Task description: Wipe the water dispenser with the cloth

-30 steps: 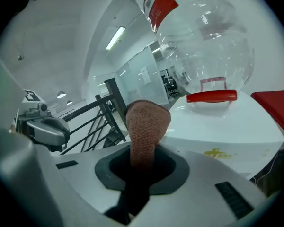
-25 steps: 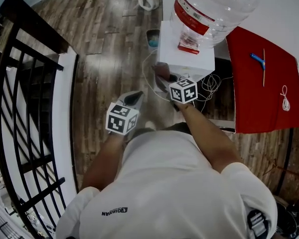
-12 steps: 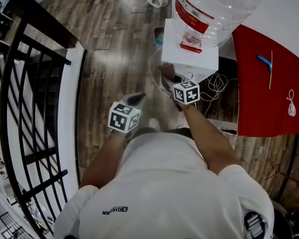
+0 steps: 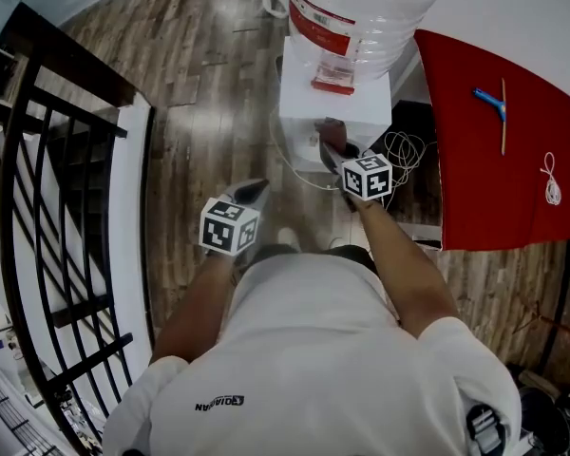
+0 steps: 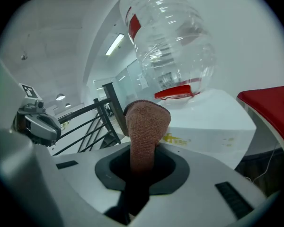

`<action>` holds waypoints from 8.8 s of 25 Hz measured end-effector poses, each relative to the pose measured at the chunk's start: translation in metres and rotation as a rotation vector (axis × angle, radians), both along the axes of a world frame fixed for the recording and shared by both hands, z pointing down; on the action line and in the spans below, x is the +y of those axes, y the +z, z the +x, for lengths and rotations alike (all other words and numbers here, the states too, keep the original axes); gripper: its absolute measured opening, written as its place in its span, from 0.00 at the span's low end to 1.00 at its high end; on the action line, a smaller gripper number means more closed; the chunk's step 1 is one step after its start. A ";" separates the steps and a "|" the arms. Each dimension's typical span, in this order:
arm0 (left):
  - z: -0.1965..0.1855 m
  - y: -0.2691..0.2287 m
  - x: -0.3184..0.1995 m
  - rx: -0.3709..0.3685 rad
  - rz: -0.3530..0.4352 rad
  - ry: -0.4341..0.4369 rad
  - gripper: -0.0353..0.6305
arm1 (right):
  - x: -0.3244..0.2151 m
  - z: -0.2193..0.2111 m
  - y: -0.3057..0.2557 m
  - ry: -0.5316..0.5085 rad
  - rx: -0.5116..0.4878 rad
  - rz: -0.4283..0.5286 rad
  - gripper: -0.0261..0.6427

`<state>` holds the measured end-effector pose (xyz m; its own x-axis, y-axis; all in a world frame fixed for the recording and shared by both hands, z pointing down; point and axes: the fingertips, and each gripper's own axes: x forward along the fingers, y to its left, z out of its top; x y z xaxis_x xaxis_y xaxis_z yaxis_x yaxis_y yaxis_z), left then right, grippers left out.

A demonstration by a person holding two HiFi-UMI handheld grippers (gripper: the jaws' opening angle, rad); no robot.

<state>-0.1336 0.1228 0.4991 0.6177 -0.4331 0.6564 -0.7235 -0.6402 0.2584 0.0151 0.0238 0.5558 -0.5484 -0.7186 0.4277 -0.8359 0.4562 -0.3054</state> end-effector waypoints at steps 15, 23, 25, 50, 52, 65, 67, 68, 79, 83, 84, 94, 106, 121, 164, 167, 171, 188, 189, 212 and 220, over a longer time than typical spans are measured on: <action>0.063 -0.018 0.023 -0.005 0.038 -0.002 0.04 | 0.027 0.130 0.002 0.122 0.035 -0.008 0.12; 0.084 -0.014 0.054 -0.005 0.037 -0.042 0.04 | 0.047 0.179 0.005 0.166 0.003 -0.010 0.12; 0.085 -0.013 0.060 -0.006 0.039 -0.060 0.04 | 0.055 0.190 0.002 0.164 -0.006 -0.009 0.12; -0.124 -0.035 0.030 0.024 0.105 -0.096 0.04 | 0.115 -0.045 -0.062 0.096 -0.098 -0.017 0.12; -0.155 -0.032 0.022 0.019 0.109 -0.065 0.04 | 0.116 -0.081 -0.064 0.112 -0.083 -0.005 0.12; -0.261 -0.042 -0.027 0.034 0.131 0.007 0.04 | 0.098 -0.232 -0.105 0.079 -0.094 0.036 0.12; -0.264 -0.041 -0.038 0.038 0.127 0.014 0.04 | 0.086 -0.239 -0.105 0.090 -0.107 0.041 0.12; -0.264 -0.039 -0.043 0.043 0.122 0.018 0.04 | 0.081 -0.241 -0.105 0.095 -0.116 0.043 0.12; -0.257 -0.023 -0.125 0.023 0.092 0.137 0.04 | -0.016 -0.256 -0.081 0.175 -0.136 0.035 0.12; -0.244 -0.020 -0.182 -0.005 0.096 0.224 0.04 | -0.060 -0.254 -0.078 0.229 -0.163 0.050 0.12; -0.239 -0.022 -0.197 -0.005 0.097 0.245 0.04 | -0.070 -0.251 -0.079 0.243 -0.168 0.052 0.12; -0.177 -0.037 -0.316 -0.004 0.131 0.437 0.04 | -0.129 -0.202 -0.084 0.456 -0.175 0.068 0.12; -0.070 -0.032 -0.366 0.051 0.114 0.793 0.04 | -0.150 -0.128 -0.095 0.801 -0.174 0.047 0.12; -0.028 -0.006 -0.465 0.064 0.087 1.186 0.04 | -0.314 -0.066 -0.064 1.207 -0.326 0.075 0.12; -0.042 0.010 -0.408 0.028 0.062 1.552 0.04 | -0.052 -0.093 -0.034 1.868 -0.278 0.107 0.12; -0.048 0.007 -0.404 0.014 0.064 1.542 0.04 | -0.029 -0.099 -0.034 1.897 -0.285 0.105 0.12; -0.054 0.005 -0.398 -0.003 0.073 1.507 0.04 | -0.001 -0.110 -0.029 1.917 -0.303 0.121 0.12; -0.062 0.065 -0.386 -0.195 0.110 1.749 0.04 | -0.060 -0.178 0.166 2.261 -1.079 0.469 0.12; -0.064 0.076 -0.392 -0.221 0.099 1.766 0.04 | -0.066 -0.182 0.188 2.306 -1.131 0.491 0.12; -0.074 0.181 -0.443 -0.395 0.085 2.019 0.04 | -0.116 -0.146 0.416 2.509 -1.418 0.781 0.12; -0.065 0.185 -0.441 -0.376 0.076 2.044 0.04 | -0.115 -0.128 0.387 2.472 -1.380 0.958 0.12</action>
